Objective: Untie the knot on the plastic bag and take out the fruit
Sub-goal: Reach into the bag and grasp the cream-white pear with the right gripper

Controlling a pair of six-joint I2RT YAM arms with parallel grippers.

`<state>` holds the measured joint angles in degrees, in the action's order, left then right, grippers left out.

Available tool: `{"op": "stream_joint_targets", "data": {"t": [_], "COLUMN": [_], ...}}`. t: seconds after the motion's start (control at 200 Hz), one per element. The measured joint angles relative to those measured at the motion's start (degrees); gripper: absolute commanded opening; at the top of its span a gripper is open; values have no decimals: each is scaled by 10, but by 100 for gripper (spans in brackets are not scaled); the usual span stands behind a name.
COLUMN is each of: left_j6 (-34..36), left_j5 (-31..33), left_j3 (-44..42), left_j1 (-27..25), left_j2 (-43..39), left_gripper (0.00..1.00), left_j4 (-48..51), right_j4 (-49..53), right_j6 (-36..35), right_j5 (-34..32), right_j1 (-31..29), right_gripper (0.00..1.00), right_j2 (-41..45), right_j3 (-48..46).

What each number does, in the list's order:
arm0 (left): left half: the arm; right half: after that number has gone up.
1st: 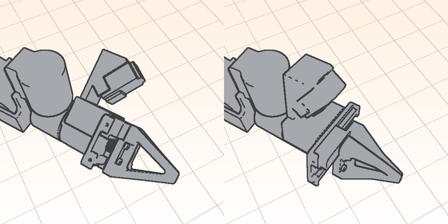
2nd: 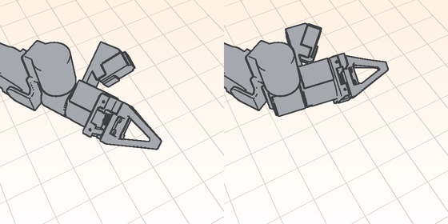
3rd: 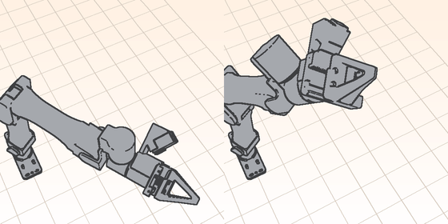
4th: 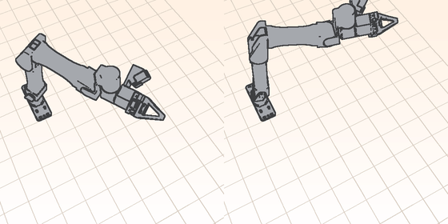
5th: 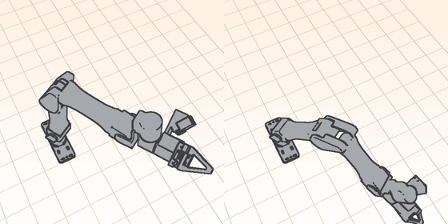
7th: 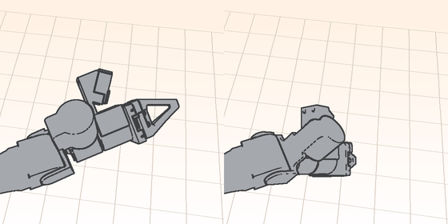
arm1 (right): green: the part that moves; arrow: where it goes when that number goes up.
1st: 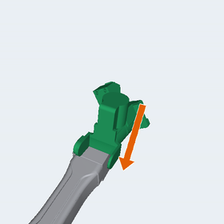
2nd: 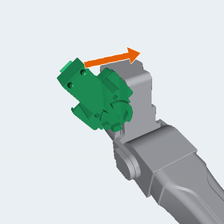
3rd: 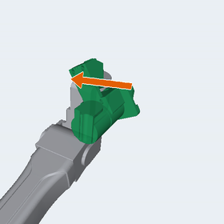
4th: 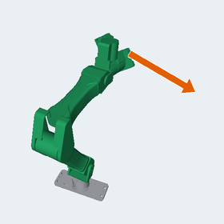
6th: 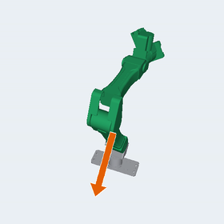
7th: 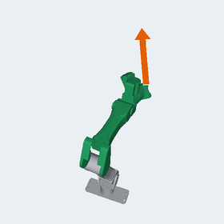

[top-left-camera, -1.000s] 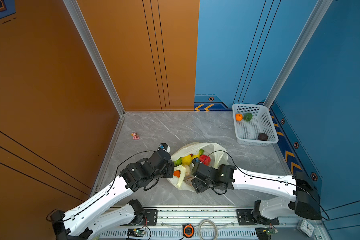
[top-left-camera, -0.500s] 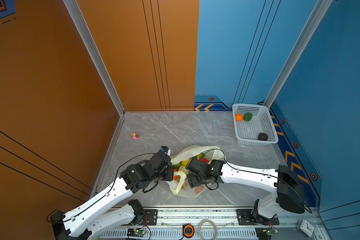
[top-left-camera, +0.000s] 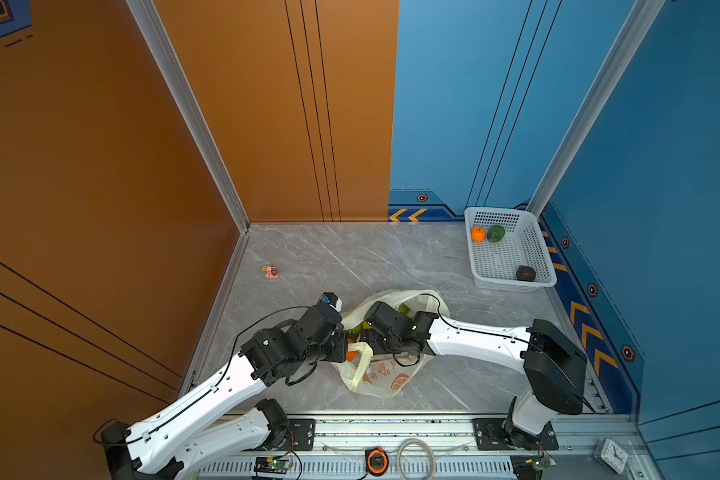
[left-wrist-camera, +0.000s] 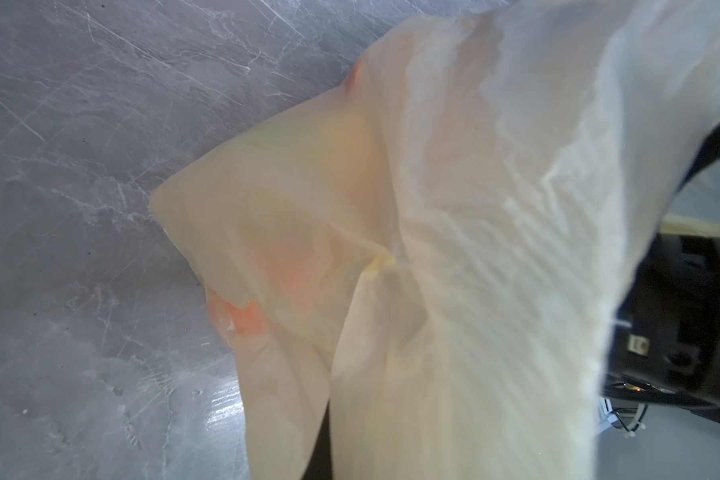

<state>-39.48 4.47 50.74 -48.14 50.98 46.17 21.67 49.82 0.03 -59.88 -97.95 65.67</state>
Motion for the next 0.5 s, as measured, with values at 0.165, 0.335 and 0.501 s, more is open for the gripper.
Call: {"op": "stream_joint_targets", "data": {"t": [0.165,0.335,0.501], "left_j6": [0,0,0], "left_j5": [-1,0,0], "left_j3": [0,-10,-29], "left_j1": [0,0,0], "left_j2": [0,-4,-7], "left_gripper": [0,0,0], "left_j4": [0,0,0], "right_j4": [-30,-42,-44], "right_j6": [19,31,40], "right_j5": [-1,-3,-10], "right_j1": [4,1,-3], "right_gripper": [80,74,63], "right_j2": [-36,-69,-84], "right_j3": [0,0,4]}}
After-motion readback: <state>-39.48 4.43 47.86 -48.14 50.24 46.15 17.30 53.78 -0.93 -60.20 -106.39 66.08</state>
